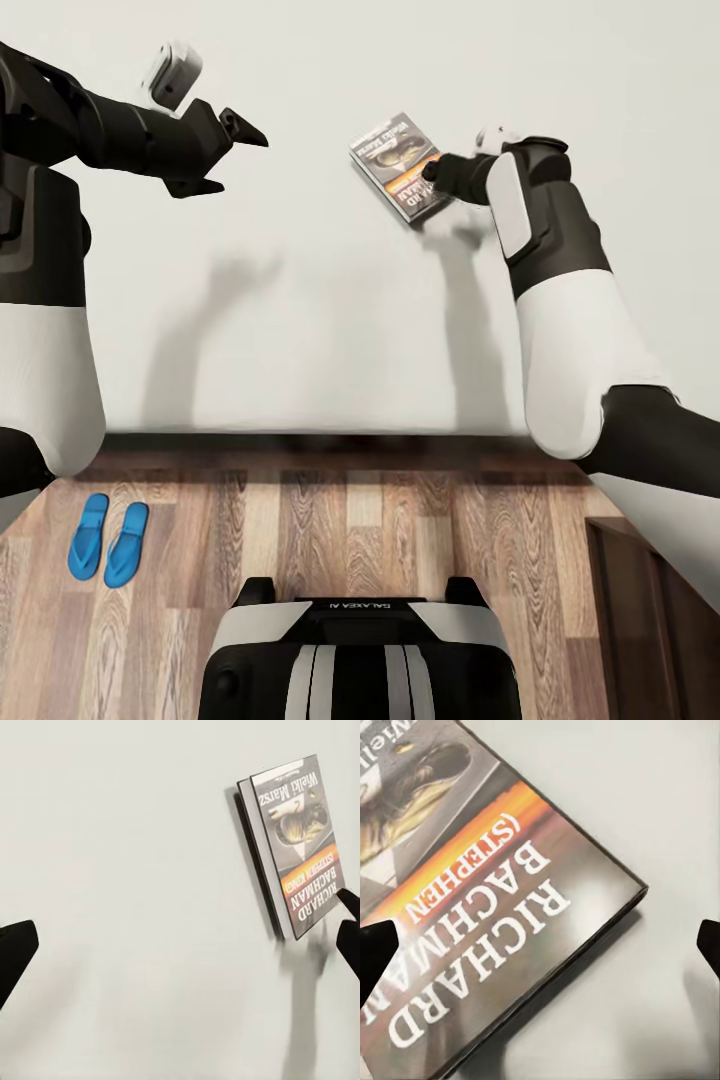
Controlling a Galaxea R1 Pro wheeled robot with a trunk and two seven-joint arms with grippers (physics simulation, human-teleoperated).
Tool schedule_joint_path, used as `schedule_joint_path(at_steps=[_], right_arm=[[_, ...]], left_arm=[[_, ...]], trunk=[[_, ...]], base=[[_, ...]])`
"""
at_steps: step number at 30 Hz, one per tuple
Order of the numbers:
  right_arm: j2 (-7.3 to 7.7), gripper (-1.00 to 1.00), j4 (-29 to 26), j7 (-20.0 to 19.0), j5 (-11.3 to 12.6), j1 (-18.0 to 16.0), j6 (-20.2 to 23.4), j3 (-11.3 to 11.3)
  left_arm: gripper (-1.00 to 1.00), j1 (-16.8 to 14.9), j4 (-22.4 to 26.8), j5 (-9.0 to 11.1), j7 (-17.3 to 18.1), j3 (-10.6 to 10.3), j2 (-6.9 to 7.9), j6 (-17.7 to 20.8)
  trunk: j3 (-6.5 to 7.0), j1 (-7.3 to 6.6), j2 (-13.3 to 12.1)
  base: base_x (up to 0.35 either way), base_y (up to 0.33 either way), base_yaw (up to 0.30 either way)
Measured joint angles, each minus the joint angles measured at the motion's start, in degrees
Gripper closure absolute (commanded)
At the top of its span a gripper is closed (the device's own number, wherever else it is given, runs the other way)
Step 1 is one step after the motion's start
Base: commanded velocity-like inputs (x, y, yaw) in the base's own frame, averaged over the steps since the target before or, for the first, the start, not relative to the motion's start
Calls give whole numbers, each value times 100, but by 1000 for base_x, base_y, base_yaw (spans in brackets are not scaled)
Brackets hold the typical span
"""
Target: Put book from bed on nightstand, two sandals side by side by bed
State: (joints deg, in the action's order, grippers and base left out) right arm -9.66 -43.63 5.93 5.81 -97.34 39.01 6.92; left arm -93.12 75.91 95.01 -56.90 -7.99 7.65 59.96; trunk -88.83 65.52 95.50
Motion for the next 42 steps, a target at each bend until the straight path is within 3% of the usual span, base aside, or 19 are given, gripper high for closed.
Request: schedule_joint_path(at_steps=[14, 23, 42], right_arm=[[13, -100, -1242, 41, -9, 4, 525, -11], [4, -100, -1399, 33, -13, 54, 1029, -16], [-2, -100, -1624, 33, -3, 115, 1186, -14]], left_arm=[[-100, 0, 7, -1, 1, -24, 1, 1], [-100, 13, 48, 2, -2, -34, 3, -1], [-100, 64, 99, 5, -26, -40, -4, -1]], trunk=[[0, -1, 0], [19, 0, 0], [160, -1, 0]], base=[[207, 173, 0], [164, 126, 0], [73, 12, 0]])
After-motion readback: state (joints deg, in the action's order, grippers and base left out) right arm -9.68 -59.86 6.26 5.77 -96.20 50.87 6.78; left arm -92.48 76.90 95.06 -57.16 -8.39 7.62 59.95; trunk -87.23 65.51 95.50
